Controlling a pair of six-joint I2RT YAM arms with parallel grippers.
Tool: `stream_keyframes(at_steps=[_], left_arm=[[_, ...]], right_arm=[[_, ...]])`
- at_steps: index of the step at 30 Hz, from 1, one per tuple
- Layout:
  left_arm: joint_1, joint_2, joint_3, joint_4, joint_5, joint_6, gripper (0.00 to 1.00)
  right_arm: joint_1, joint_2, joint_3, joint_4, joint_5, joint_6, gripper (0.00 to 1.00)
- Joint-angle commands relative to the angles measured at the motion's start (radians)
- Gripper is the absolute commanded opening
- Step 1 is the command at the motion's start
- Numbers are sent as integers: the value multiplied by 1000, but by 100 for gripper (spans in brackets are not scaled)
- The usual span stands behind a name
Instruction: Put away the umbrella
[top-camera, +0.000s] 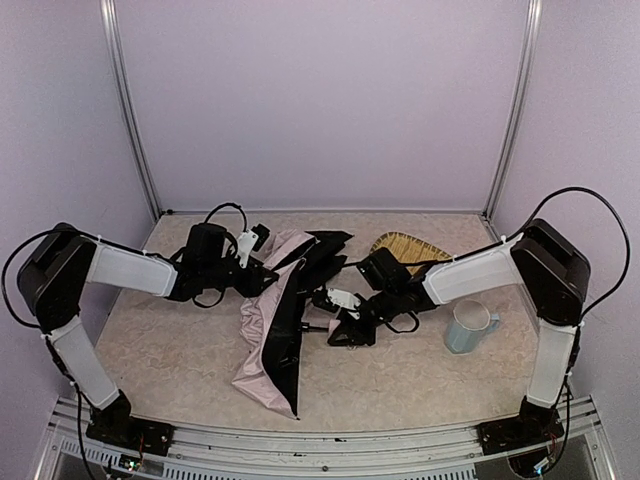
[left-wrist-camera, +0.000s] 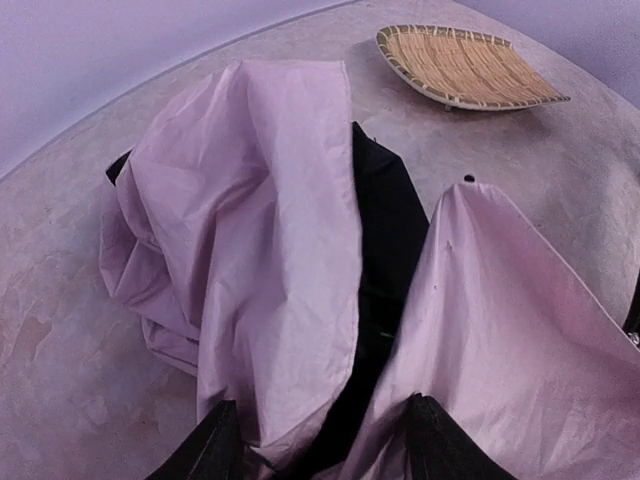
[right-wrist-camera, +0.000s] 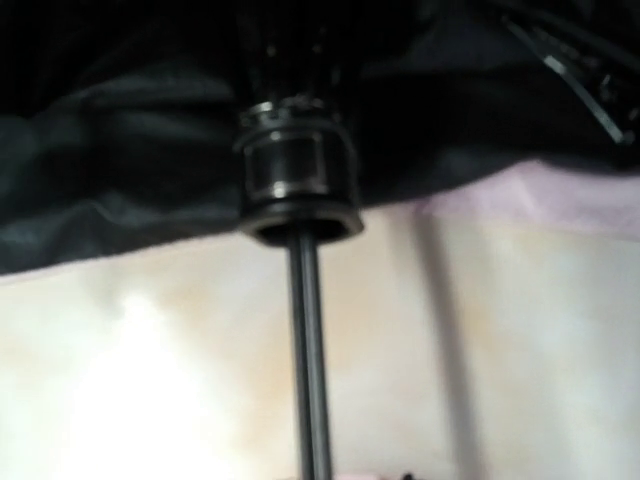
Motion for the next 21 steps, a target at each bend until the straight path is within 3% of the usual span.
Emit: stream_keyframes(at_steps=[1, 3, 4, 7, 11, 14, 17, 21], left_arm=[[1, 45, 23, -26, 14, -4, 55], [0, 78, 45, -36, 4, 12, 55], [-2, 104, 63, -56, -2, 26, 55], [-13, 175, 108, -104, -12, 35, 54], [3, 184, 89, -84, 7, 9, 54], [14, 206, 114, -113, 37, 7, 54], [37, 245, 155, -156, 90, -2, 53], [48, 267, 176, -180, 107, -15, 53]], right_arm=[[10, -57, 18, -115, -277, 15, 10], [11, -45, 17, -152, -332, 20, 11], [10, -37, 10, -160, -332, 26, 18], [-2, -31, -11, -143, -237, 79, 53], [-4, -94, 14, -160, -55, 133, 83], [42, -170, 50, -196, 174, 125, 88], [169, -256, 30, -161, 382, 62, 88], [380, -306, -62, -55, 387, -40, 87]])
